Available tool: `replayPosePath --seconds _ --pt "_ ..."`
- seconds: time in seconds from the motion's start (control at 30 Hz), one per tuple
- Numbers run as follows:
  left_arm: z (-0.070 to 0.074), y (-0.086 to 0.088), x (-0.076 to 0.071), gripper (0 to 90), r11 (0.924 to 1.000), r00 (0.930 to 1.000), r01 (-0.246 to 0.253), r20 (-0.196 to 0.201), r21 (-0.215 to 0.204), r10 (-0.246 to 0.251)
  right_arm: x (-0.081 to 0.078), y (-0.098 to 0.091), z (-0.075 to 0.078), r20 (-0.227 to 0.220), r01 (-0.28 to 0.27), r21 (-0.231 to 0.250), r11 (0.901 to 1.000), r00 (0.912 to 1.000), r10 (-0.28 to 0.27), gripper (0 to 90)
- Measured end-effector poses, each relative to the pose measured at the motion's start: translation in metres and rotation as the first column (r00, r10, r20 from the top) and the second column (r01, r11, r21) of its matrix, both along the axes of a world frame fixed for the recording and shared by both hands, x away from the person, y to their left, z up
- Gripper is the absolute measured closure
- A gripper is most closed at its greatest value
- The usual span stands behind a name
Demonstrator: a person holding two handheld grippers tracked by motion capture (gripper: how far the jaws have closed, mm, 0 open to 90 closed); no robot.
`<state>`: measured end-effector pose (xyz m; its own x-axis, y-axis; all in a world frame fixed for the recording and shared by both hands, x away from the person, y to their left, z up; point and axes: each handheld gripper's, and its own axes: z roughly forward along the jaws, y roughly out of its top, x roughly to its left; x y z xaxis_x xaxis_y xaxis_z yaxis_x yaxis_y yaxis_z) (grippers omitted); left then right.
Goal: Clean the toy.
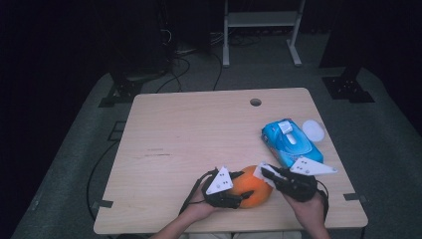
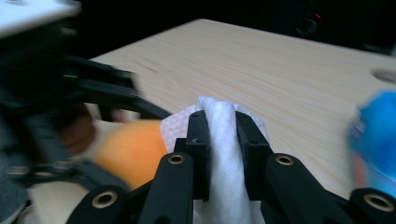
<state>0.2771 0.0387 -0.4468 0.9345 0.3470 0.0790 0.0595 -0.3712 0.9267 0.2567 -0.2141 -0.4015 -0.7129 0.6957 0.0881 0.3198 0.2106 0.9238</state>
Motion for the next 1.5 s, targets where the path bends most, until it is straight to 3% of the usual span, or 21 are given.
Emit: replayPosePath --seconds 0.1,0.13,0.2,0.27,0.33,0.4,0.47,0.53,0.63,0.7,0.8,0.87,0.9,1.0,1.1,1.17,1.37,1.5 --pt "0.0 0.0 -0.001 36.8 1.0 1.0 -0.002 0.0 0.004 0.002 -0.005 0.018 0.002 0.023 -0.054 -0.055 0.9971 0.9982 0.055 77.4" --pt "0.0 0.0 -0.001 36.6 1.0 1.0 -0.002 0.001 0.006 0.002 -0.005 0.02 0.0 0.022 -0.049 -0.074 0.996 0.9985 0.051 77.4" --pt "0.0 0.0 -0.001 36.1 1.0 1.0 -0.004 0.001 0.008 0.004 0.001 0.014 -0.004 0.002 -0.039 -0.058 0.9976 0.9992 0.039 77.4" --pt "0.003 0.0 -0.001 35.0 0.9999 0.9999 -0.007 0.009 0.01 0.007 0.005 0.005 -0.007 0.005 0.011 -0.09 0.9959 0.9999 -0.011 77.4" --pt "0.006 -0.001 -0.003 31.1 1.0 0.9996 -0.003 0.029 0.007 0.003 0.009 -0.005 -0.01 -0.015 0.034 -0.074 0.9967 0.9993 -0.035 77.4" --pt "0.007 -0.003 -0.003 27.0 1.0 0.9997 -0.004 0.022 -0.007 0.004 0.01 -0.011 -0.012 -0.031 0.047 -0.069 0.9965 0.9983 -0.05 77.4" --pt "0.005 -0.004 -0.001 20.7 0.9999 0.9999 -0.013 0.002 -0.006 0.013 0.011 -0.012 -0.013 -0.035 0.048 -0.064 0.9968 0.9981 -0.05 77.4" --pt "0.003 -0.004 0.002 14.6 0.9998 0.9988 -0.019 -0.044 -0.007 0.018 0.011 -0.01 -0.013 -0.032 0.047 -0.071 0.9963 0.9983 -0.05 77.4" --pt "0.003 -0.003 0.003 16.4 0.9998 0.9986 -0.02 -0.049 0.004 0.02 0.01 -0.008 -0.011 -0.028 0.049 -0.063 0.9968 0.9983 -0.051 77.4" --pt "0.003 -0.004 0.0 21.8 0.9998 0.9997 -0.014 -0.022 0.016 0.015 0.004 -0.002 -0.006 -0.011 0.039 -0.056 0.9976 0.9991 -0.04 77.4" --pt "0.003 -0.006 -0.004 25.8 0.9997 0.9999 -0.015 0.001 0.019 0.015 -0.006 0.012 0.001 0.015 -0.036 -0.032 0.9988 0.9992 0.037 77.3" --pt "0.004 -0.006 -0.004 25.6 0.9994 0.9999 -0.003 0.013 0.034 0.002 -0.01 0.023 0.002 0.028 -0.063 -0.065 0.9959 0.9975 0.065 77.4" --pt "0.004 -0.005 -0.003 24.3 0.9994 0.9999 0.004 0.009 0.034 -0.004 -0.009 0.025 0.0 0.032 -0.066 -0.081 0.9945 0.9971 0.069 77.5" --pt "0.006 0.0 0.002 17.2 0.9994 0.9989 0.036 -0.03 -0.001 -0.036 -0.004 0.02 -0.005 0.005 -0.07 -0.06 0.9958 0.9975 0.07 77.5" --pt "0.006 0.004 0.005 9.7 0.9995 0.9983 0.03 -0.049 -0.008 -0.03 -0.003 0.016 -0.005 0.009 -0.049 -0.065 0.9967 0.9987 0.05 77.5" --pt "0.004 0.005 0.007 10.5 0.9994 0.9972 0.034 -0.066 -0.011 -0.034 0.0 0.011 -0.005 0.005 -0.038 -0.05 0.998 0.9992 0.039 77.5" --pt "0.005 -0.001 0.002 32.9 0.9997 1.0 0.009 0.002 0.023 -0.009 0.0 0.007 -0.004 0.005 0.014 -0.055 0.9984 0.9999 -0.013 77.5" --pt "0.004 -0.001 0.0 35.2 0.9998 0.9999 0.01 0.009 0.02 -0.01 -0.01 0.023 0.002 0.024 -0.073 -0.043 0.9964 0.997 0.074 77.6"
